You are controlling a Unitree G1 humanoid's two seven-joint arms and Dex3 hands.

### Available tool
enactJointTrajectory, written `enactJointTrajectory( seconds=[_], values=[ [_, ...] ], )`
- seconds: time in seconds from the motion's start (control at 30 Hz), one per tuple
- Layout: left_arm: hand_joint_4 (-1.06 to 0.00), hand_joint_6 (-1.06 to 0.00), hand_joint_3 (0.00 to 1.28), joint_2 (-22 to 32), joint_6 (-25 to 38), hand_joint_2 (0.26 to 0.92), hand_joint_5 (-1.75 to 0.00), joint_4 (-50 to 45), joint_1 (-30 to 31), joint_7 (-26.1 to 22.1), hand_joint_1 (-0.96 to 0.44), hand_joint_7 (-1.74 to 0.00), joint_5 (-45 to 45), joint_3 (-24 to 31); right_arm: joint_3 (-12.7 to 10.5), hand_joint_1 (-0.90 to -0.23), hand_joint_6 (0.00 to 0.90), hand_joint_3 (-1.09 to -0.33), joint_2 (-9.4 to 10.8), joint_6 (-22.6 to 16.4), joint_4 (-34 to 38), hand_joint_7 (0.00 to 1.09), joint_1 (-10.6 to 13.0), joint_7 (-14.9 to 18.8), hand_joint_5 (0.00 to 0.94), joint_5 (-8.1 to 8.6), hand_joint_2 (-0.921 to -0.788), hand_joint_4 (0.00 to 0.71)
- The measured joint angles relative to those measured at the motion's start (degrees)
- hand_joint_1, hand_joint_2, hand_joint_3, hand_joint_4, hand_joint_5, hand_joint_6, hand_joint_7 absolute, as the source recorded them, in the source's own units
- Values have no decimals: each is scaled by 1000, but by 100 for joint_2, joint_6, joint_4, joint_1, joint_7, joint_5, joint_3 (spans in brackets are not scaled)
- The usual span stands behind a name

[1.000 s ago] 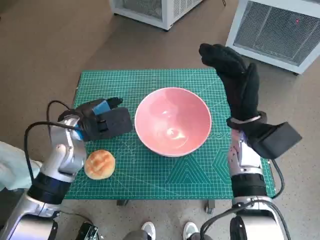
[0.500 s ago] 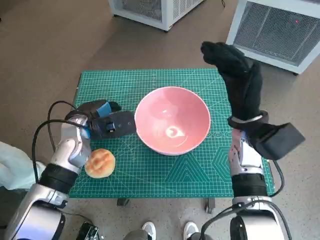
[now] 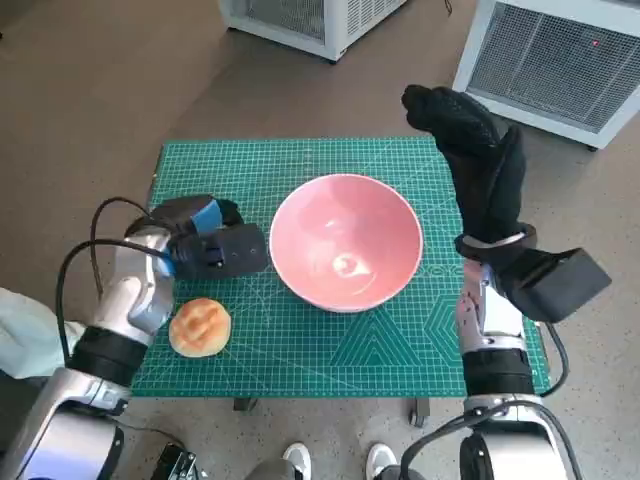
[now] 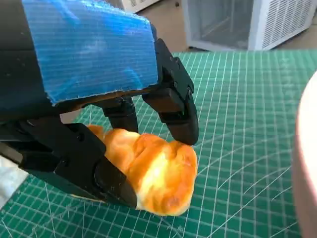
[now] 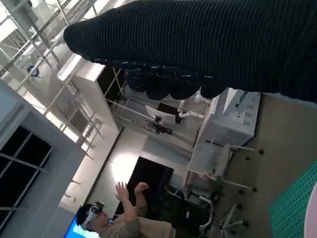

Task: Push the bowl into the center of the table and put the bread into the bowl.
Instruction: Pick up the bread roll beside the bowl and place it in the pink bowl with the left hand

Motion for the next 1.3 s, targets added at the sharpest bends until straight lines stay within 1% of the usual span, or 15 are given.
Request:
enactJointTrajectory(
  seconds=[0.23,0.43,0.67,0.73,0.97,1.17,1.3],
  values=[
    [-770,-740,35,215,45,896,-1180,-1161,208,-54,3,-944,-205,563,-1,-695,106,-773,-2,18,-21,491,32,15,0,14,-921,223],
    [-804,-751,25,250,35,889,-1095,-2145,488,-19,3,-986,-370,1049,-1,-695,103,-772,-5,58,-55,492,60,42,0,35,-921,223],
    [-826,-755,21,210,27,884,-1048,-3059,712,62,3,-1004,-413,1367,-7,-695,103,-768,-9,74,-66,493,66,87,1,71,-921,224],
    [-835,-759,19,162,11,882,-1041,-3336,765,107,3,-997,-413,1421,-11,-694,103,-768,-10,85,-67,493,67,106,1,105,-921,224],
    [-854,-754,17,-82,-222,880,-1025,-3806,823,255,3,-995,-402,1361,-13,-693,103,-766,-11,116,-100,494,79,120,1,119,-921,224],
    [-861,-744,16,-336,-606,881,-1010,-3733,820,303,3,-1010,-371,1004,-21,-693,103,-765,-14,117,-106,494,91,139,1,124,-921,225],
    [-856,-721,15,-533,-847,888,-1019,-3487,769,323,2,-1030,-263,708,-25,-692,103,-765,-22,118,-113,494,112,152,1,125,-921,225]
  ],
)
